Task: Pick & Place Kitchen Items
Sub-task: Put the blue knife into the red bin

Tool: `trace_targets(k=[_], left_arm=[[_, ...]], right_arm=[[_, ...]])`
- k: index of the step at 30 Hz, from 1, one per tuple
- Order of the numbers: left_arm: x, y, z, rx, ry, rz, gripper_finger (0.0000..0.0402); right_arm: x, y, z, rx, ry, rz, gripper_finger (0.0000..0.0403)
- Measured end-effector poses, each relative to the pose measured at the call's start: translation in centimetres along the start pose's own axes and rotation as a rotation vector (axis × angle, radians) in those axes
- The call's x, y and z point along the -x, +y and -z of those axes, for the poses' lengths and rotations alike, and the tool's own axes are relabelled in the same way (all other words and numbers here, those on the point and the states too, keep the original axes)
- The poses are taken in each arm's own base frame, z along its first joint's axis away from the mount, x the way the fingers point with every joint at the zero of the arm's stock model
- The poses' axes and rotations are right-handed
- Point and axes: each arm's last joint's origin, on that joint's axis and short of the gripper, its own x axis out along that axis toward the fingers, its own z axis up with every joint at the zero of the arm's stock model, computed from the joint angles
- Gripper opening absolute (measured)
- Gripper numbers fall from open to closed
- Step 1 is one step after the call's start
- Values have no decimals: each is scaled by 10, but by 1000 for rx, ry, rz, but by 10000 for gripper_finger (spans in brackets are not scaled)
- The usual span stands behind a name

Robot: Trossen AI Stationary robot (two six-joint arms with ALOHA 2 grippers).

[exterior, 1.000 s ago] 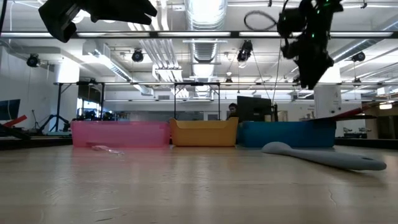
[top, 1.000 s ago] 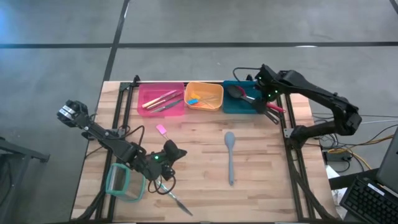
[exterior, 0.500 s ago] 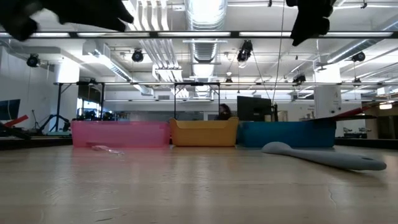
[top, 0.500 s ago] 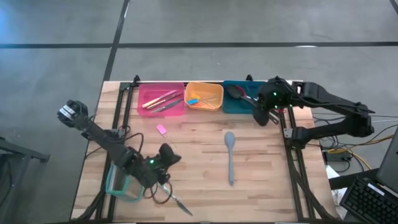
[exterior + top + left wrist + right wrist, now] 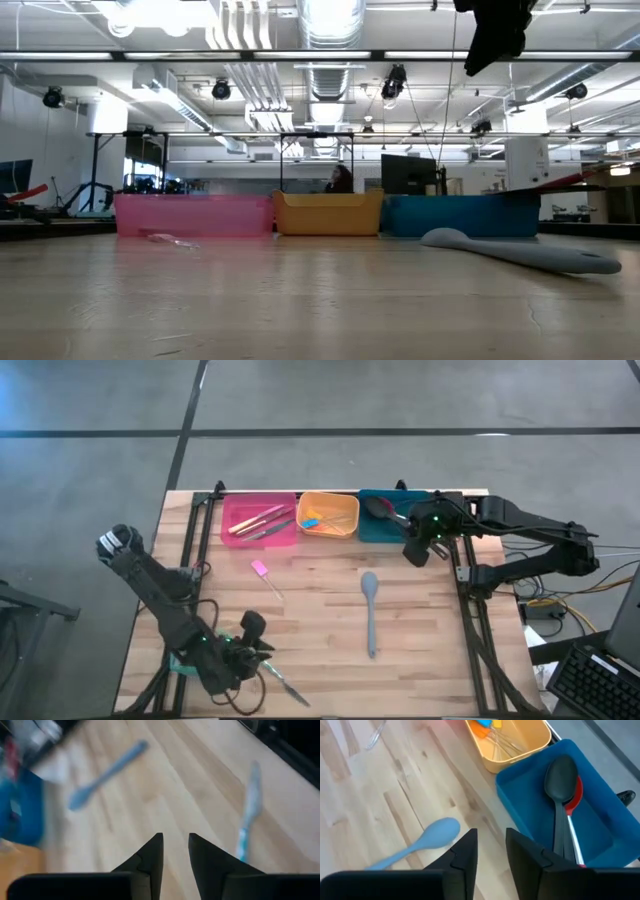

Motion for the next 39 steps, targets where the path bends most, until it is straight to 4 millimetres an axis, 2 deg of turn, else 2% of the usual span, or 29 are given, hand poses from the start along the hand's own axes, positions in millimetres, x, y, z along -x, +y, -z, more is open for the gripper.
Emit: trace_targets(k=[6, 13, 17, 23, 34, 39], left_arm=[[-5, -6, -5, 144, 73, 105, 123], [-24, -14, 6, 184, 191, 119, 160], [-37, -19, 11, 174, 260, 157, 169], [-53, -23, 19, 247, 387, 236, 169], [-80, -30, 47, 232, 534, 199, 168], [-89, -36, 53, 233, 576, 220, 168]], right_arm=[[-4, 1, -1, 6, 15, 5, 69], [-3, 1, -1, 6, 14, 4, 51], [-4, 1, -1, 6, 15, 4, 47], [-3, 1, -1, 5, 14, 4, 61], [-3, 1, -1, 2, 14, 3, 97], [-4, 1, -1, 2, 13, 3, 107]])
